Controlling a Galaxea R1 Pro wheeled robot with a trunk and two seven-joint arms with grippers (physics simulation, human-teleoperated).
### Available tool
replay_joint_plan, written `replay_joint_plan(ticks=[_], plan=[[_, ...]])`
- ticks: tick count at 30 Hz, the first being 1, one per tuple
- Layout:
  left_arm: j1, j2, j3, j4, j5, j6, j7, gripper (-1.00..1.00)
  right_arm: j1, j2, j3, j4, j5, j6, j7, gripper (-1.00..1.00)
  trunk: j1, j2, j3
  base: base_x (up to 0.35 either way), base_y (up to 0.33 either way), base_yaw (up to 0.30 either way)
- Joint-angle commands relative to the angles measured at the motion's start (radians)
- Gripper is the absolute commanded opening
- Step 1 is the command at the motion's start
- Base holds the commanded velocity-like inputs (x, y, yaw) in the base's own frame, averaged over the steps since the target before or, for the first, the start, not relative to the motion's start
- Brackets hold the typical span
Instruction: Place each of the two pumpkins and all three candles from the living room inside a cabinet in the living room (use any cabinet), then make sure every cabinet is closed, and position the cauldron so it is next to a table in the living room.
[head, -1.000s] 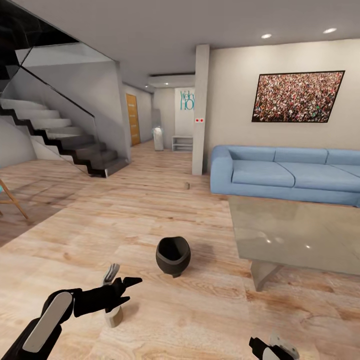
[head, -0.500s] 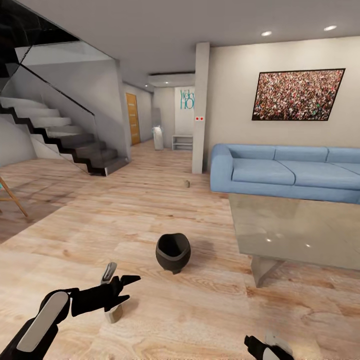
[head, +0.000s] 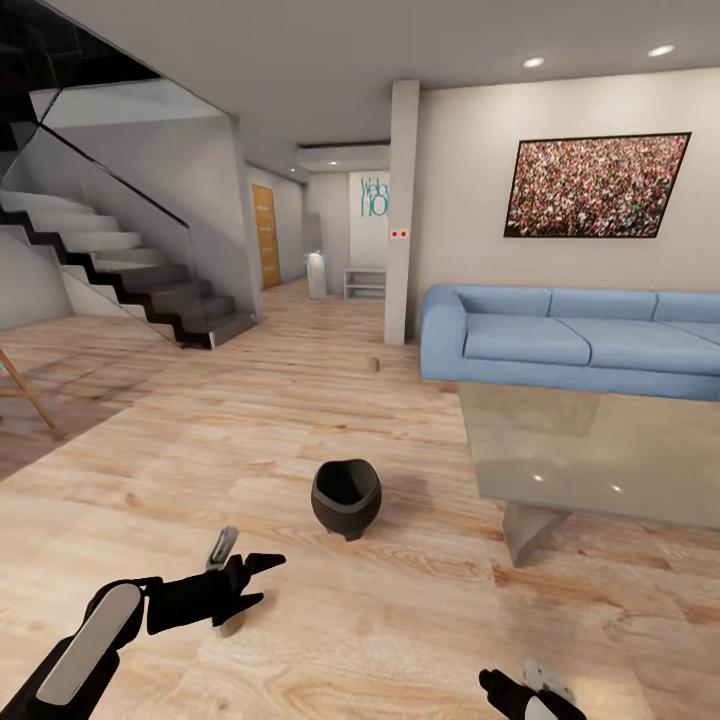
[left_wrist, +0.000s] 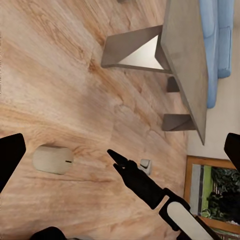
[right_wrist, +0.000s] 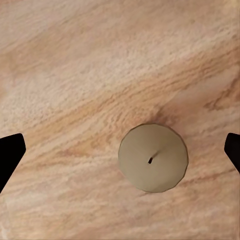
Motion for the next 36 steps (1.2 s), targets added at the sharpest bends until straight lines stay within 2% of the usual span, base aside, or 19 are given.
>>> replay_joint_plan(ticks=[1, 26, 32, 36], plan=[[-0.001, 0.001, -0.001, 0.0, 0.001, 0.002, 0.0, 1.0, 0.0, -0.001, 0.008, -0.003, -0.007, 0.002, -0.007, 1.0, 0.004, -0.008, -0.004, 0.0, 0.0, 0.0], [0.0, -0.001, -0.004, 0.0, 0.001, 0.002, 0.0, 1.0, -0.001, -0.005, 0.007, -0.003, -0.008, -0.011, -0.011, 1.0, 0.1, -0.183, -0.083, 0.0, 0.0, 0.0], [0.0, -0.001, -0.004, -0.001, 0.001, 0.002, 0.0, 1.0, -0.001, -0.003, 0.005, -0.003, -0.008, -0.012, -0.026, 1.0, 0.103, -0.185, -0.106, 0.0, 0.0, 0.0], [0.0, -0.002, -0.005, -0.001, 0.001, 0.002, 0.0, 1.0, -0.001, 0.0, 0.009, -0.003, -0.007, -0.02, -0.095, 1.0, 0.105, -0.186, -0.121, 0.0, 0.0, 0.0]])
